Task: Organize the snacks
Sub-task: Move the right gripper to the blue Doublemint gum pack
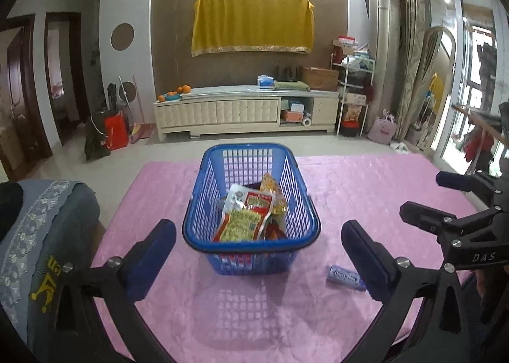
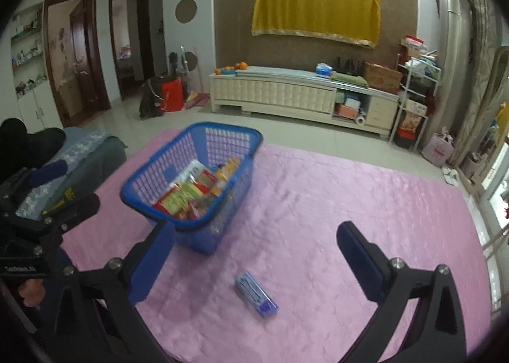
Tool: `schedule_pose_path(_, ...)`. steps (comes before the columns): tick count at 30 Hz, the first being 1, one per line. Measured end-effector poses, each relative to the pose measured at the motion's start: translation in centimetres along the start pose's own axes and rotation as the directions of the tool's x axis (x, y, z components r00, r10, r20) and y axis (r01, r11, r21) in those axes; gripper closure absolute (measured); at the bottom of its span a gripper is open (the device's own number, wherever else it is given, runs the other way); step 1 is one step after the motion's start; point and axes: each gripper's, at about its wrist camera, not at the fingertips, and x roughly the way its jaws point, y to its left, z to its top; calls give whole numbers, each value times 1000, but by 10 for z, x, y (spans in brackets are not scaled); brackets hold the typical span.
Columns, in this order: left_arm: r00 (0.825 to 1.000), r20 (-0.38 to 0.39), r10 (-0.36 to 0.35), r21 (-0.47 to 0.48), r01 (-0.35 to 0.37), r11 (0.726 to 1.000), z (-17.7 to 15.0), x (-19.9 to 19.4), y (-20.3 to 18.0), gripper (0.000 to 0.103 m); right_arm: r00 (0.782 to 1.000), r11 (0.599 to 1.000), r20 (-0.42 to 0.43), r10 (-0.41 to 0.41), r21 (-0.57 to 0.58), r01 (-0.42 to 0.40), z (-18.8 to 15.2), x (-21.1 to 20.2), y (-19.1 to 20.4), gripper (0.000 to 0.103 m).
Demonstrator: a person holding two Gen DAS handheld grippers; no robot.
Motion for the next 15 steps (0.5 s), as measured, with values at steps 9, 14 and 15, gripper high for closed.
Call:
schedule_pose_path(9,999,-45,-14,-18,13,1000,-35,8,-12,0,999,1000,-44,-7,12,8,-43,11,-4,0)
schedule_pose_path(14,995,-98,-14,-64,8,998,-55,21,-8,0,995,998,-82,49,52,-44,-53,22,-11,0)
schedule_pose_path(15,993,-118,-16,-71,8,997,-60,27,-7,0,995,998,-83,49,51,-45,-56,24,-11,0)
